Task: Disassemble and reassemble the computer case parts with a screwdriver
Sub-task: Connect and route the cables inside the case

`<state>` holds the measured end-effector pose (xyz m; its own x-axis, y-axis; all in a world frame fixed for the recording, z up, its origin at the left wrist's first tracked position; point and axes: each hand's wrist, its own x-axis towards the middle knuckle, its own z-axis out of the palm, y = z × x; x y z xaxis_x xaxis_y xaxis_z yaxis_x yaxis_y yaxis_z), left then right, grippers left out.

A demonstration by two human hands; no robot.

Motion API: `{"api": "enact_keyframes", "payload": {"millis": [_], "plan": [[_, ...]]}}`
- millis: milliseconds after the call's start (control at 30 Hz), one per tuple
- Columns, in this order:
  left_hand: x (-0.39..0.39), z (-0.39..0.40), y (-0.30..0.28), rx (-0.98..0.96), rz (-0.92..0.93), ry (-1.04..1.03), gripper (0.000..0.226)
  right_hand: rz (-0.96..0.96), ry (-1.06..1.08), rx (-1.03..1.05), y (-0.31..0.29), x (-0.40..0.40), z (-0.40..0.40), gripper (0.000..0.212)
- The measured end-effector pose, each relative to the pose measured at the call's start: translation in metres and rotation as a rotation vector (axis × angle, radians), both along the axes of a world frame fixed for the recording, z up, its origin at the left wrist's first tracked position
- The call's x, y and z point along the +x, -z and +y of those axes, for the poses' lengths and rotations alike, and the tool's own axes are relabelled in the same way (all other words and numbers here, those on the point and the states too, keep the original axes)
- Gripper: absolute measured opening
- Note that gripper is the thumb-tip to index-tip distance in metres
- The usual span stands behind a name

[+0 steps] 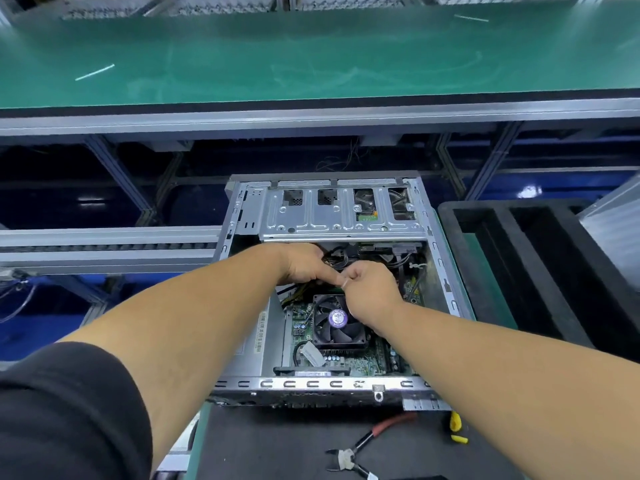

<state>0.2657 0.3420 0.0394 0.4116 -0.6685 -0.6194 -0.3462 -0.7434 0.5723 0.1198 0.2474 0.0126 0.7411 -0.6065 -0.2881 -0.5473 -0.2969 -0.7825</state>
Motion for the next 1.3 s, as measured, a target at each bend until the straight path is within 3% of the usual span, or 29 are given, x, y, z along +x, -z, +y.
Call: {"api": "enact_keyframes", "payload": {"millis": [200,333,533,667,800,1000,1167,1300], "plan": [[0.0,-0.004,-0.001,0.089,-0.197,0.114,0.041,0.055,-0.045,0.008,-0.004,0.0,-0.004,0.027],[0.004,-0.003,0.002,0.113,-0.272,0.126,0.039,0.172,-0.157,-0.066,-0.012,-0.001,-0.011,0.018],[0.003,-0.005,0.001,0.118,-0.213,0.075,0.044,0.239,-0.277,-0.12,-0.021,-0.003,-0.017,0.016],[0.001,-0.004,-0.002,0.132,-0.176,0.104,0.036,0.141,-0.162,0.079,-0.014,-0.007,-0.015,0.025],[0.0,-0.003,-0.002,0.124,-0.191,0.087,0.039,0.125,-0.164,0.061,-0.009,-0.004,-0.009,0.016],[-0.002,-0.006,-0.002,0.165,-0.22,0.13,0.038,0.041,-0.041,0.112,-0.008,0.011,-0.005,0.06],[-0.007,-0.006,-0.003,0.178,-0.213,0.113,0.033,0.1,0.129,0.199,0.0,0.03,-0.007,0.048],[-0.007,-0.006,-0.004,0.162,-0.244,0.064,0.036,0.199,0.224,0.239,-0.002,0.043,-0.004,0.053]]}}
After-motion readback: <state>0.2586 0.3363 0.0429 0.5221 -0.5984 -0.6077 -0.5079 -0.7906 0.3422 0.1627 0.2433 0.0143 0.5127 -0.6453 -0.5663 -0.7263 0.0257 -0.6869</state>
